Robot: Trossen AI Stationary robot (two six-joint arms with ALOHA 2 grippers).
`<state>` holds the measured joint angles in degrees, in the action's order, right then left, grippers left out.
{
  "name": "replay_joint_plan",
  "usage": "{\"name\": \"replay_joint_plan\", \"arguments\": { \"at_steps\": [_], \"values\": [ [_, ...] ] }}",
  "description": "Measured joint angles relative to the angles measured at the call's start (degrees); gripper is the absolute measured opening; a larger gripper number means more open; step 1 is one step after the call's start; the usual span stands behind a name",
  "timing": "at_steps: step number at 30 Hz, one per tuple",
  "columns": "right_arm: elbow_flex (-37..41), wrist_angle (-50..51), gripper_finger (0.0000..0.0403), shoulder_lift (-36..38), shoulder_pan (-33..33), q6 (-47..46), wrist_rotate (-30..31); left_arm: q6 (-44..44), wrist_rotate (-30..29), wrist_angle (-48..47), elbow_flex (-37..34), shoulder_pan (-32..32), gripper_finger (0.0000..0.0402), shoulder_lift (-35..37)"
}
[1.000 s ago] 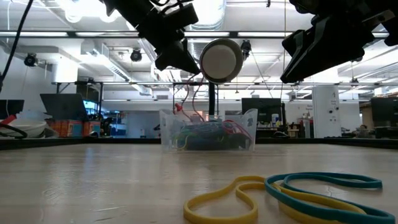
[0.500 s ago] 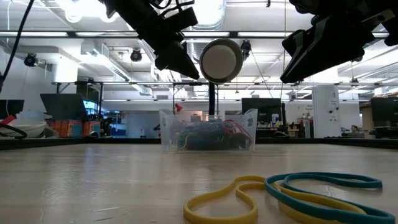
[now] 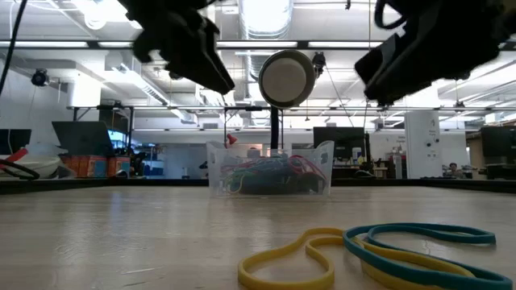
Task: Pick and place rubber bands into bin
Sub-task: Put the blue rubber band into the transparent bin
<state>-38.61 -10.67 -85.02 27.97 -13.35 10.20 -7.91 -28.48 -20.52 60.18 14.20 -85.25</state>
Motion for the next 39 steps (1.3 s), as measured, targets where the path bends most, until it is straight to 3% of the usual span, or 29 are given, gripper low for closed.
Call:
{"name": "replay_joint_plan", "arguments": {
  "at_steps": [5, 12, 27, 39],
  "values": [
    [-1.7, -4.8, 0.0068, -8.8, 0.0, 1.4, -6.0, 2.5, -0.8, 0.5, -1.7, 6.0, 0.0146, 0.2],
    [-7.3, -4.9, 0.0074, -17.9, 0.0, 1.4, -7.7, 6.0, -4.0, 0.5, -2.6, 9.4, 0.0146, 0.4],
    [-11.6, -3.6, 0.0169, -21.9, 0.2, 0.9, -10.1, 10.6, -5.0, 0.5, -7.4, 9.9, 0.0146, 1.8],
    [-12.3, -4.2, 0.0180, -27.0, 0.2, 1.6, -9.8, 10.6, -5.3, 1.3, -8.7, 10.0, 0.0146, 3.9]
  ]
}}
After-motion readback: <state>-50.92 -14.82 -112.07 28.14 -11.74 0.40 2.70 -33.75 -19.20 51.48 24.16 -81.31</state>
